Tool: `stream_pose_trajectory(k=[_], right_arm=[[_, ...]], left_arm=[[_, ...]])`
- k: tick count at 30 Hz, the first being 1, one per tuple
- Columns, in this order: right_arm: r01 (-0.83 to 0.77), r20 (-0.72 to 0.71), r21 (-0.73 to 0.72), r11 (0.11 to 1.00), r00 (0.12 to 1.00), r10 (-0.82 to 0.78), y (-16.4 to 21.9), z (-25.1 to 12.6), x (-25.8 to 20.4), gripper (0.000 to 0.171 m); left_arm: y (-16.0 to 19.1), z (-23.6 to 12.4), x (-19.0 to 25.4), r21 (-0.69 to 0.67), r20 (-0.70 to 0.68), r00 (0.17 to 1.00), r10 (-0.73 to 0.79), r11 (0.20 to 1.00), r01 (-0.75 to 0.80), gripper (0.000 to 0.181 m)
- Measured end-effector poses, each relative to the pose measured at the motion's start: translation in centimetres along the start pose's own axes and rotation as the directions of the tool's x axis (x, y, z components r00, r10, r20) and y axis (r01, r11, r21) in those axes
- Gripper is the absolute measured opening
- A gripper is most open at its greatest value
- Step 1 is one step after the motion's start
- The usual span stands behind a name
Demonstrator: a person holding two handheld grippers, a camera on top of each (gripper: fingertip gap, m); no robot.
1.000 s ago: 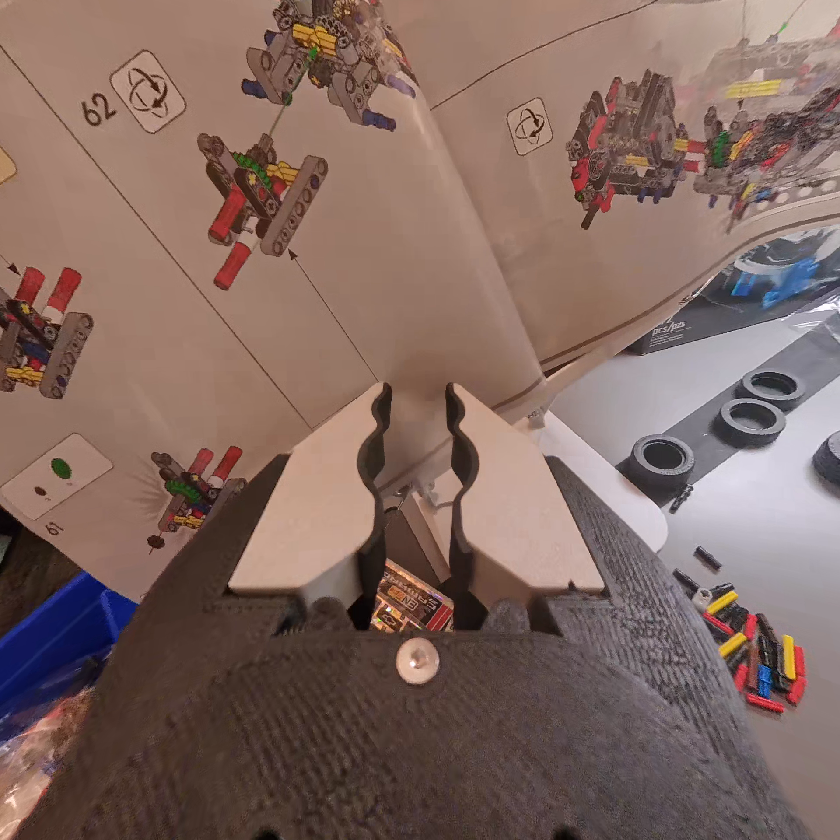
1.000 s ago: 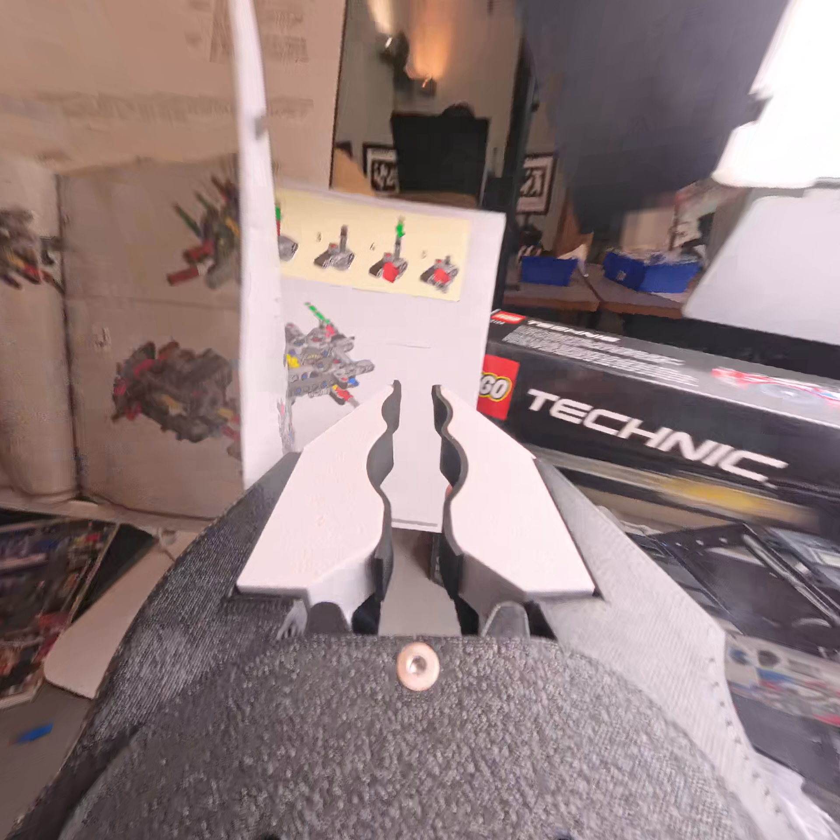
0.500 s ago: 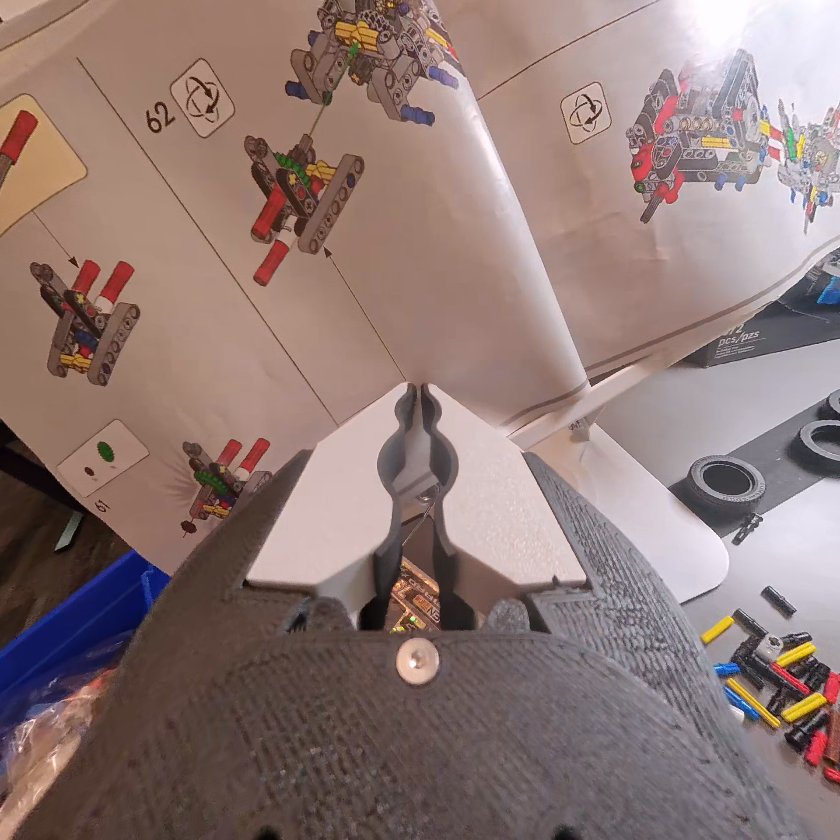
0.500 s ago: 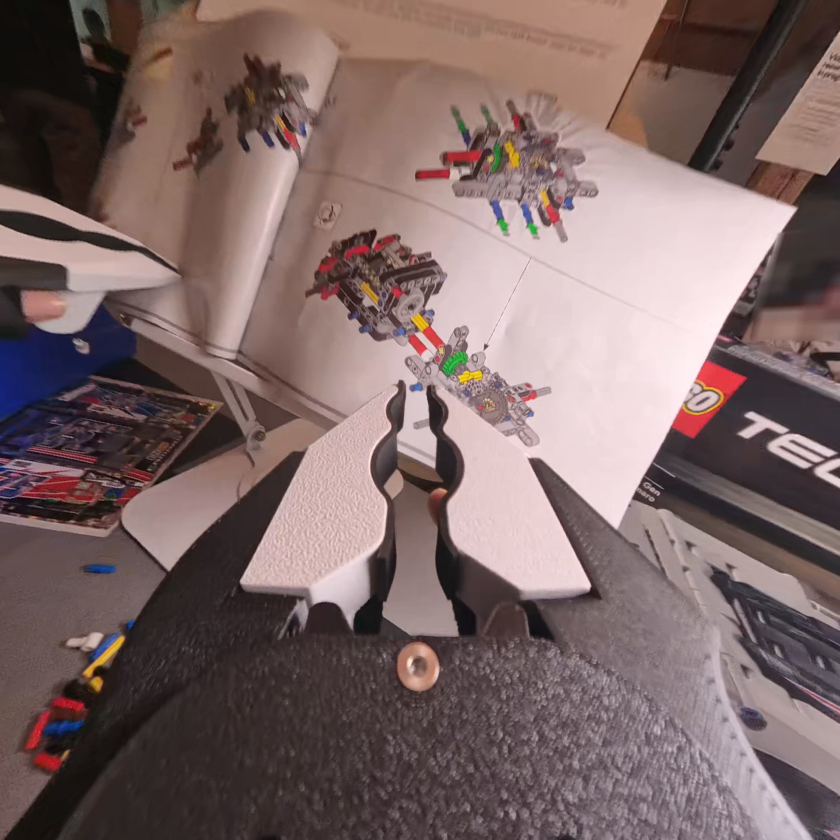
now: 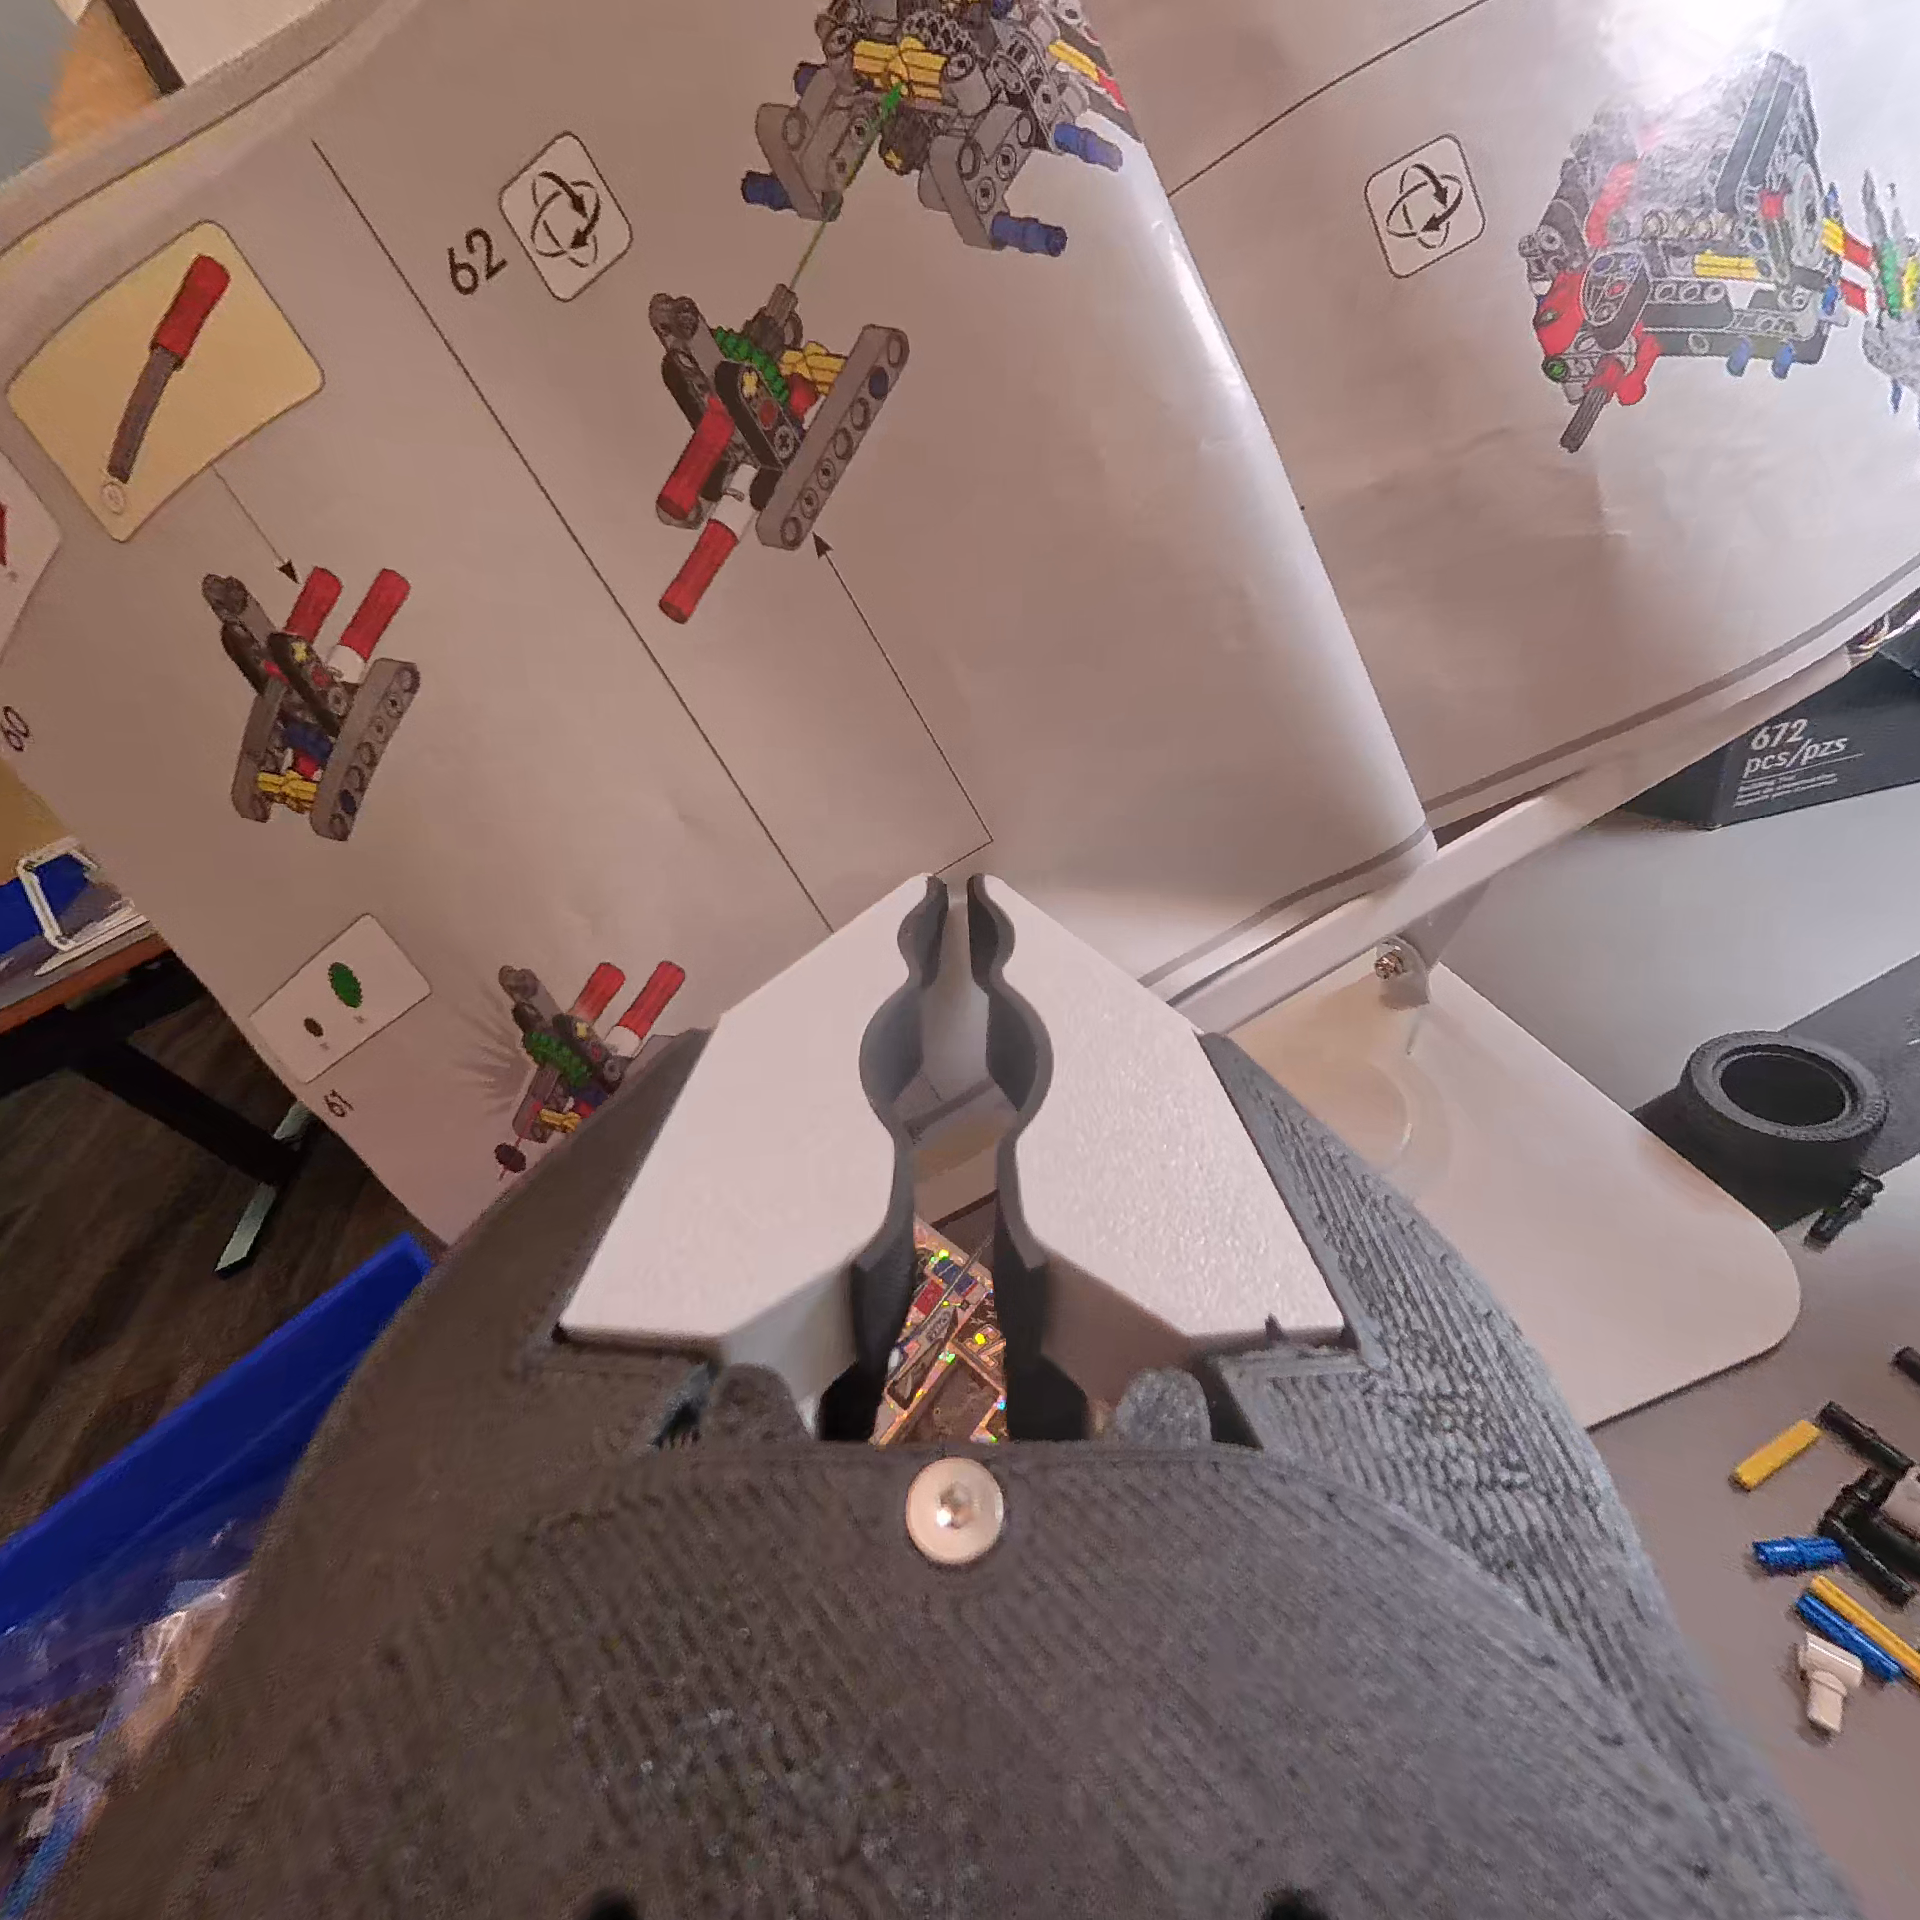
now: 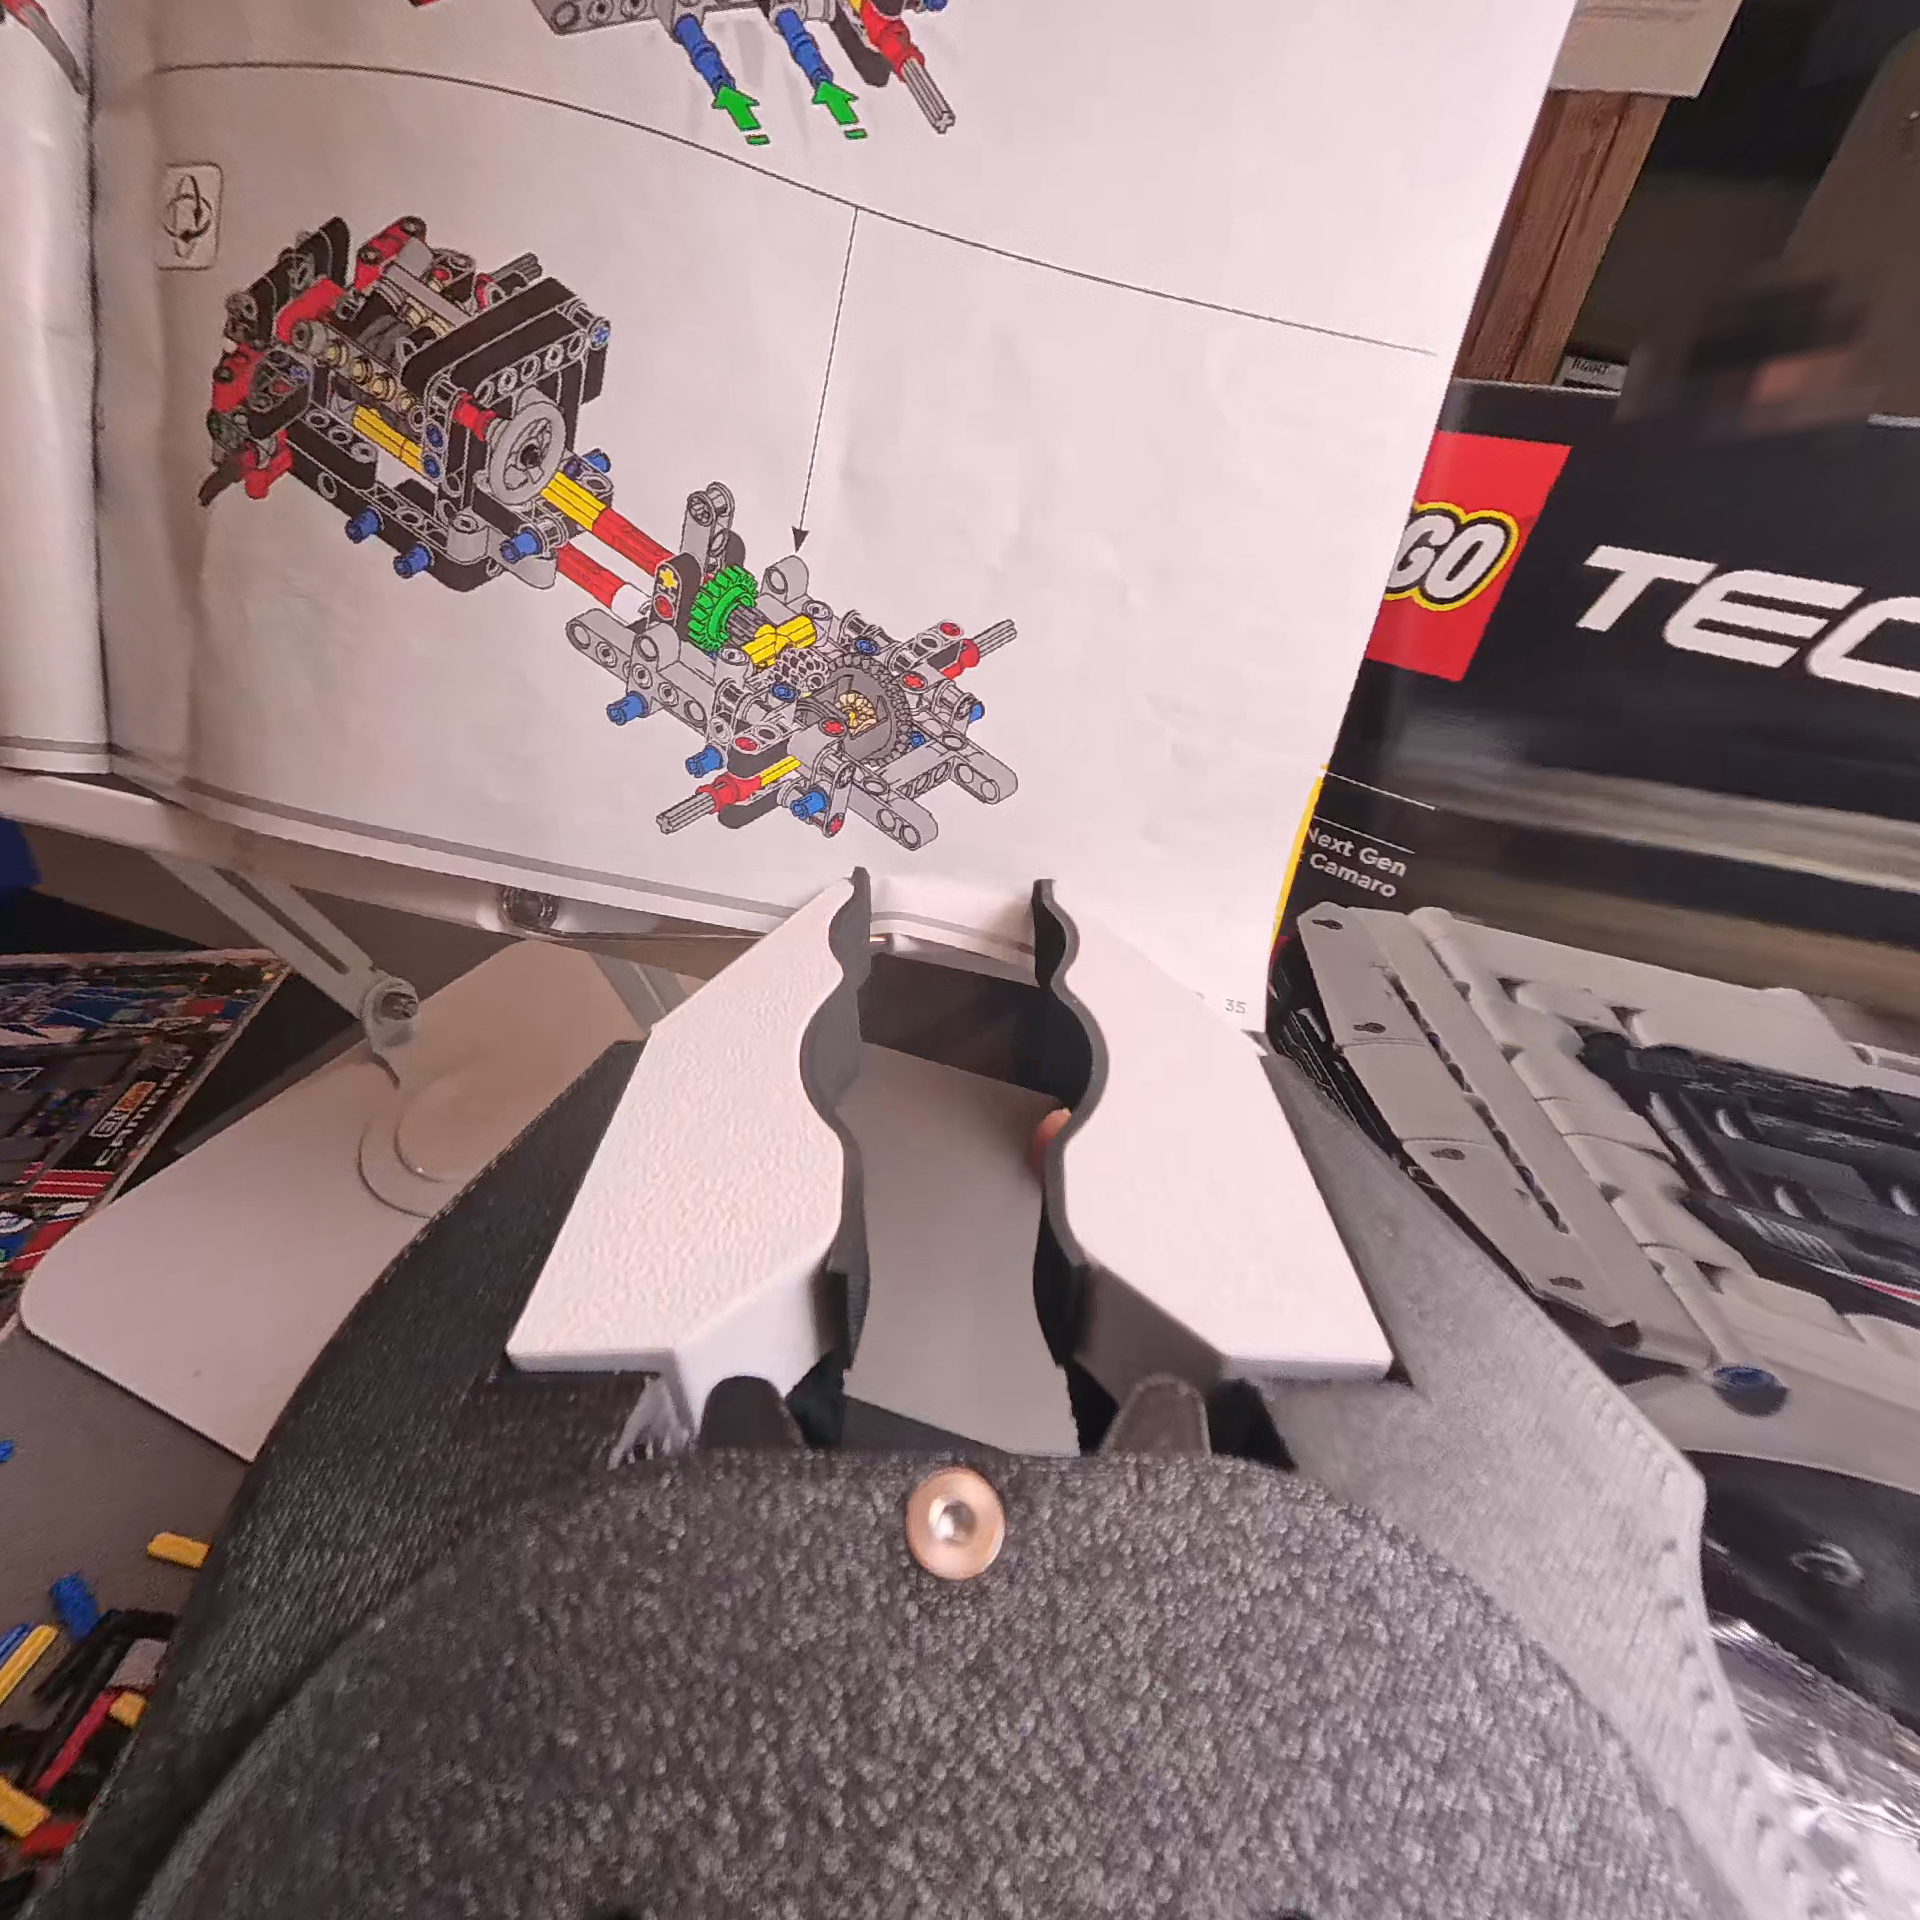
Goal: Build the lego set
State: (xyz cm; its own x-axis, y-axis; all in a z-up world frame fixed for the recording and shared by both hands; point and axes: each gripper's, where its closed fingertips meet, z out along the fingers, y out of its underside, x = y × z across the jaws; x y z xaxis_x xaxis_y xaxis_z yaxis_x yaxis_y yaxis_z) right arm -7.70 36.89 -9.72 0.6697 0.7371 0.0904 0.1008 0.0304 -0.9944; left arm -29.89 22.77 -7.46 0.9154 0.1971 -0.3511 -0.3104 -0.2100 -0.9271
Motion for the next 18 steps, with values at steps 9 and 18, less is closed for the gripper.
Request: stream_pose_trajectory(k=[9, 18], right_arm=[[-0.058, -0.029, 0.067, 0.996, 0.998, 0.06, -0.2, 0.5, 1.3, 0.03], [-0.073, -0.021, 0.076, 0.994, 0.997, 0.075, 0.4, -0.2, 1.3, 0.025]], left_arm=[[0.0, 0.4, -0.6, -0.008, 0.019, 0.996, 0.087, 0.996, -0.087, 0.0], [0.1, 0.0, -0.6, 0.025, 0.022, 1.0, 0.015, 1.0, -0.015, 0.001]])
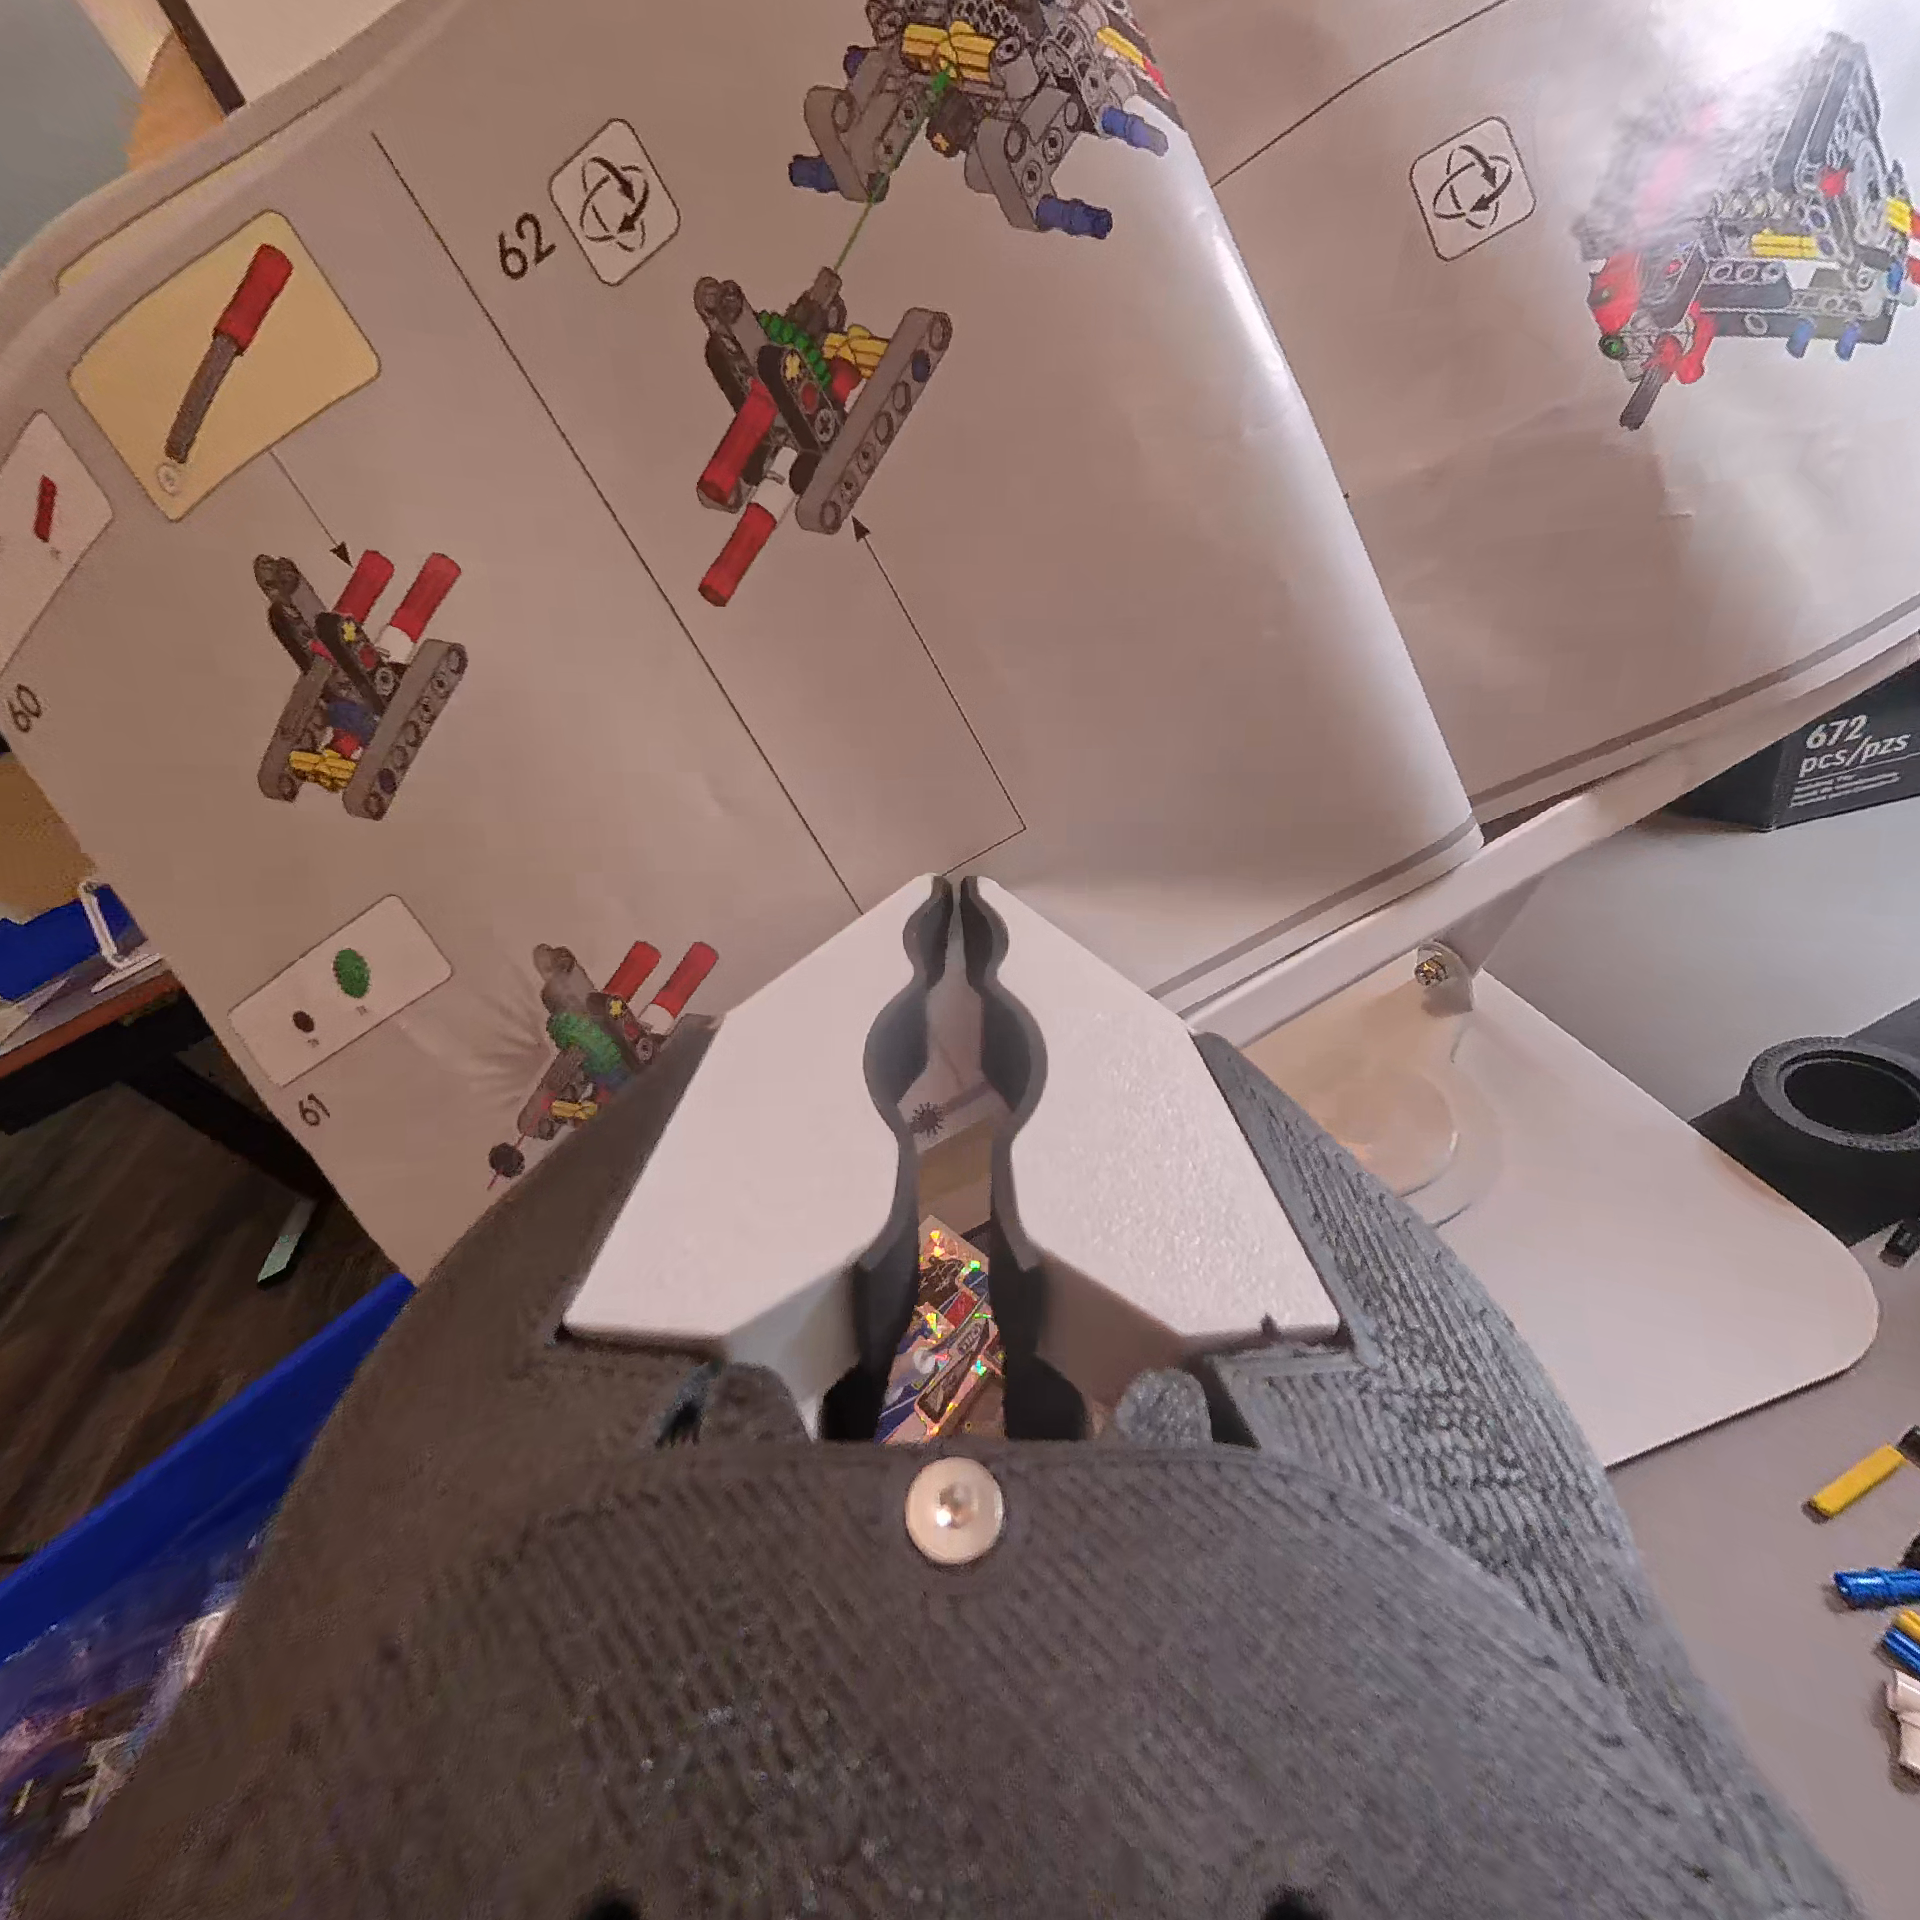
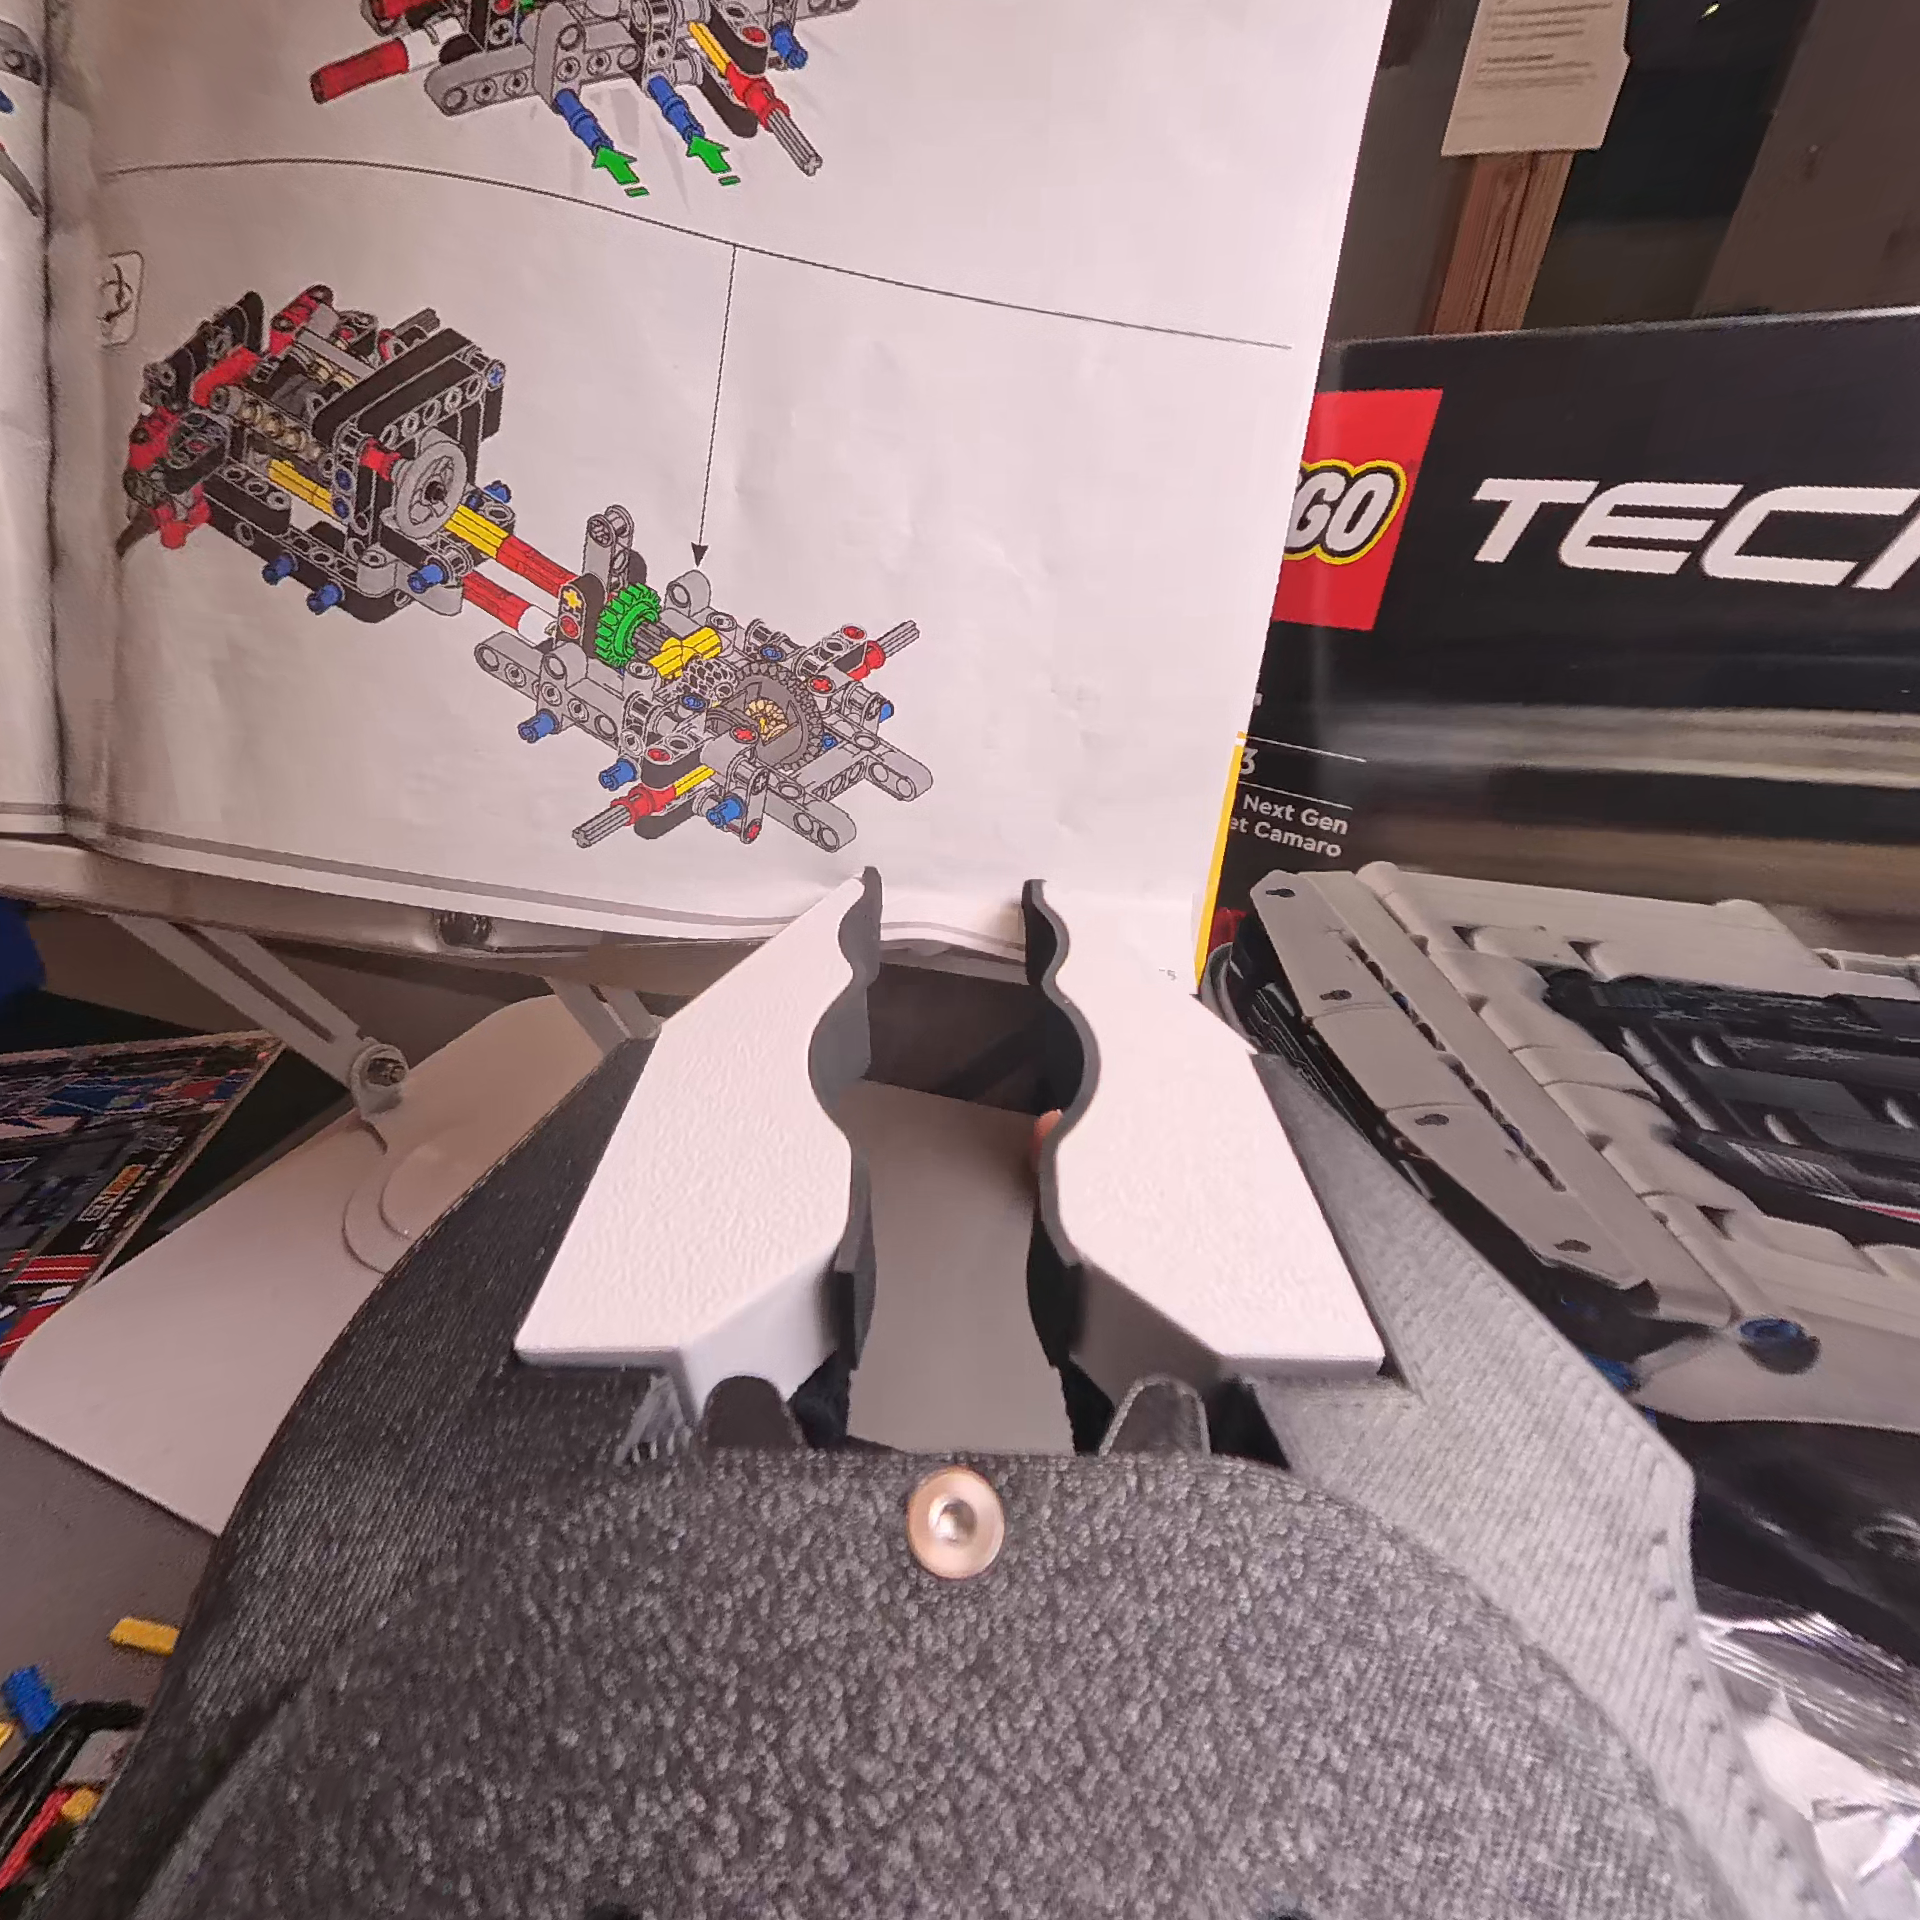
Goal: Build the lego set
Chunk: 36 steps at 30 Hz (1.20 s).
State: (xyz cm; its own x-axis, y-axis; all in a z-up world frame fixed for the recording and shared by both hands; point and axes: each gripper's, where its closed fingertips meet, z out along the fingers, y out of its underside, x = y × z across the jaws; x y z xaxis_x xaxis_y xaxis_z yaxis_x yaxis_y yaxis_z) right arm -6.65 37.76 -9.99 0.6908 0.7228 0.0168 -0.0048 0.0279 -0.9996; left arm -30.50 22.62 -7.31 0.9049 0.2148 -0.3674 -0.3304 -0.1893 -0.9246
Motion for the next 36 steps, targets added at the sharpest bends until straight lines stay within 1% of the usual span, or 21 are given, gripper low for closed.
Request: stream_pose_trajectory(k=[5, 8, 11, 13, 17, 29, 36], right_arm=[[0.017, 0.015, -0.002, 1.0, 1.0, -0.017, -0.3, -1.0, -0.4, 0.023], [0.02, 0.022, 0.03, 0.999, 1.0, -0.021, -1.1, -1.7, -0.6, 0.022], [0.035, 0.082, 0.086, 0.996, 0.996, -0.042, -2.1, -2.3, -2.2, 0.019], [0.067, 0.133, 0.08, 0.995, 0.988, -0.078, -2.1, -2.4, -3.5, 0.019], [0.085, 0.164, 0.091, 0.992, 0.981, -0.099, -2.3, -2.6, -5.0, 0.019], [0.11, 0.205, 0.089, 0.99, 0.971, -0.126, -2.1, -2.8, -6.7, 0.017], [0.114, 0.217, 0.103, 0.988, 0.967, -0.135, -2.5, -3.0, -7.2, 0.014]], left_arm=[[0.2, -0.4, -0.3, 0.009, -0.007, 0.997, -0.075, 0.997, 0.075, 0.011], [0.2, -0.6, -0.4, 0.015, -0.003, 0.997, -0.078, 0.997, 0.078, 0.013], [0.1, -0.9, -0.5, 0.021, 0.0, 0.997, -0.079, 0.997, 0.079, 0.016], [0.0, -1.1, -0.5, 0.03, -0.004, 0.995, -0.1, 0.995, 0.1, 0.018], [-0.2, -1.8, -0.6, 0.054, -0.005, 0.99, -0.141, 0.989, 0.141, 0.021], [-0.1, -4.7, 0.4, 0.139, -0.026, 0.976, -0.216, 0.966, 0.218, 0.024], [0.5, -7.3, 2.2, 0.155, -0.069, 0.979, -0.19, 0.968, 0.199, 0.027]])
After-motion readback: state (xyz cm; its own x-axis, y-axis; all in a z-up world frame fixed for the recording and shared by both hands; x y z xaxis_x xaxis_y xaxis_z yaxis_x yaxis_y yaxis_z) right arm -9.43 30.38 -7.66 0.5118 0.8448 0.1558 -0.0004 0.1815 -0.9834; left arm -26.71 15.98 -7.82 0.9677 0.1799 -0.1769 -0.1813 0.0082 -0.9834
